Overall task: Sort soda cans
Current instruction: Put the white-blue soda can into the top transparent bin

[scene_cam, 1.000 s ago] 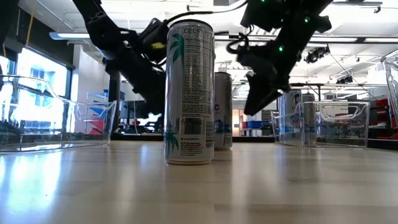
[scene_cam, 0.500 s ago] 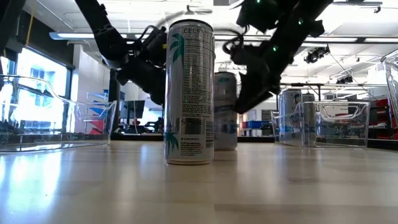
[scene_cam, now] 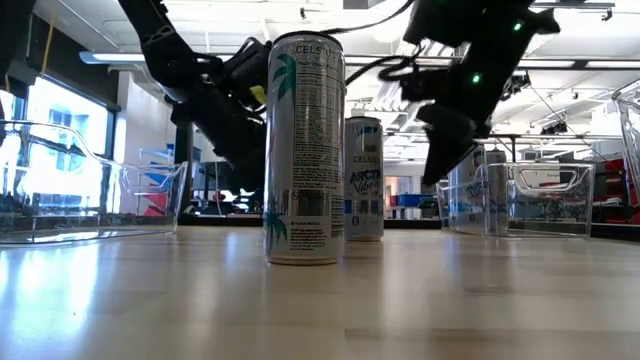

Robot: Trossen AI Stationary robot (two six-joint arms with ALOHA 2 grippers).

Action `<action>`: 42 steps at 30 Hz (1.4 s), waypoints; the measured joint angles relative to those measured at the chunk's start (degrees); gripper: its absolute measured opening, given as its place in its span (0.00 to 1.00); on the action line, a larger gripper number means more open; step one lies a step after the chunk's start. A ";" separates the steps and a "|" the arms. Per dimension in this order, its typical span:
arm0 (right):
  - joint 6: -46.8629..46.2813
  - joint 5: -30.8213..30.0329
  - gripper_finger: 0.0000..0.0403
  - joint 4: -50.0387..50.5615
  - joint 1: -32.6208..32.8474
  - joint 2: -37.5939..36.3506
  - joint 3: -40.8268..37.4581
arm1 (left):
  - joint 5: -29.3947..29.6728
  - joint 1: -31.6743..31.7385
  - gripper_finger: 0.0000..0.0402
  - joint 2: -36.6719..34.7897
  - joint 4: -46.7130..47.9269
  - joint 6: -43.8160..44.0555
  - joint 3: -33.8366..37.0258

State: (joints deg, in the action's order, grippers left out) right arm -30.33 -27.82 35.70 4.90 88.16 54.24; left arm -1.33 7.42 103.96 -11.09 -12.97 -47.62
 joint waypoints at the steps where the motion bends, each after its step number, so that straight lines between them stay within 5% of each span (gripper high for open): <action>1: -0.30 -0.42 0.31 0.86 0.00 -1.41 0.00 | 0.32 -0.05 0.00 0.00 -0.34 0.84 0.00; 9: 6.29 -1.07 0.31 0.66 -1.77 -11.51 0.00 | 0.42 -1.06 0.00 0.00 -4.54 2.96 -0.02; 12: 9.68 2.95 0.34 -2.54 -3.24 -11.88 0.02 | 0.42 -1.37 0.00 0.00 -5.41 3.86 -0.02; 17: 14.52 11.71 0.50 -10.03 -6.01 -10.11 0.02 | 0.45 -1.64 0.00 0.00 -5.55 3.86 -0.02; 25: 23.25 16.34 0.77 -22.35 -8.21 -4.58 0.02 | 0.49 -1.62 0.00 0.00 -5.51 3.82 -0.02; 37: 26.73 17.09 0.76 -30.81 -8.26 0.32 0.02 | 0.49 -1.60 0.00 -0.02 -5.62 3.79 -0.02; 42: 22.89 16.80 0.60 -30.50 -8.26 -0.66 0.01 | 0.49 -1.60 0.00 -0.02 -5.66 3.80 -0.02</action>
State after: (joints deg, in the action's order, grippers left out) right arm -7.43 -11.02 5.20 -3.36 87.49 54.24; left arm -0.84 5.82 103.94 -16.75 -9.17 -47.64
